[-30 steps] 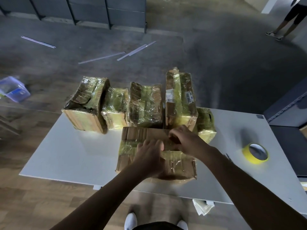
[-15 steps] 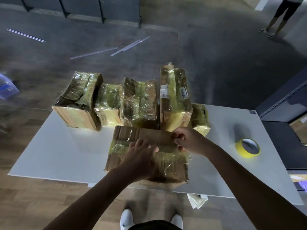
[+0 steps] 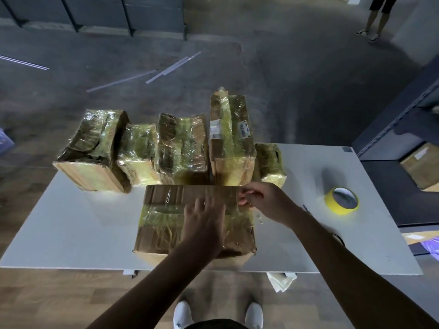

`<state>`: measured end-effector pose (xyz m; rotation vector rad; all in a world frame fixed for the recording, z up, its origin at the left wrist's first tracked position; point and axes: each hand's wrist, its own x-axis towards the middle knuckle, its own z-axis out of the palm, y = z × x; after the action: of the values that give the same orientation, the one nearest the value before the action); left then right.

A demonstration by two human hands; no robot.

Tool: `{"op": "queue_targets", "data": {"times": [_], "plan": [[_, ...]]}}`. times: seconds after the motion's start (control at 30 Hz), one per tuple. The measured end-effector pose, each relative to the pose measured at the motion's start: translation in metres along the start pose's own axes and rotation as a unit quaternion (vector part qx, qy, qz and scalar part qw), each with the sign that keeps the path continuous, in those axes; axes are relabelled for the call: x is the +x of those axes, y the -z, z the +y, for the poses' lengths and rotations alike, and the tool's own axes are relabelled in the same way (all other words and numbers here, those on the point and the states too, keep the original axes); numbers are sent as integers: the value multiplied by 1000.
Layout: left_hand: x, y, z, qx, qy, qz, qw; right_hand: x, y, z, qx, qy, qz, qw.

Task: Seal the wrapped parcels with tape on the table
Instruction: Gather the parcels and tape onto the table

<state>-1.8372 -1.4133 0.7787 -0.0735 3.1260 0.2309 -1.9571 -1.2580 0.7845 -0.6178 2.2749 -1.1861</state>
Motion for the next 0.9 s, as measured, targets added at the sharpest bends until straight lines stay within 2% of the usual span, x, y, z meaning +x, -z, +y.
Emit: {"op": "queue_targets", "data": {"times": [0.17,0.33,0.43,0.53,0.67,0.73,0.9], "plan": [[12,-7,39,-63,-97,46,992,-20,12,19,73,-24,121,990],[46,-12,93,-177,-110,41,977,-39,45,50,113,-74,197,971],[74,-21,126,-259,-72,16,963,-49,64,69,140,-98,239,956],[106,-38,158,-329,5,-65,942,-56,83,93,152,-115,269,944],[140,-54,198,-414,110,-164,889,-62,111,134,142,-149,289,935],[149,-57,216,-455,134,-179,862,-63,124,155,111,-158,292,937],[170,-62,253,-502,164,-201,825,-59,152,198,21,-198,258,945]]}}
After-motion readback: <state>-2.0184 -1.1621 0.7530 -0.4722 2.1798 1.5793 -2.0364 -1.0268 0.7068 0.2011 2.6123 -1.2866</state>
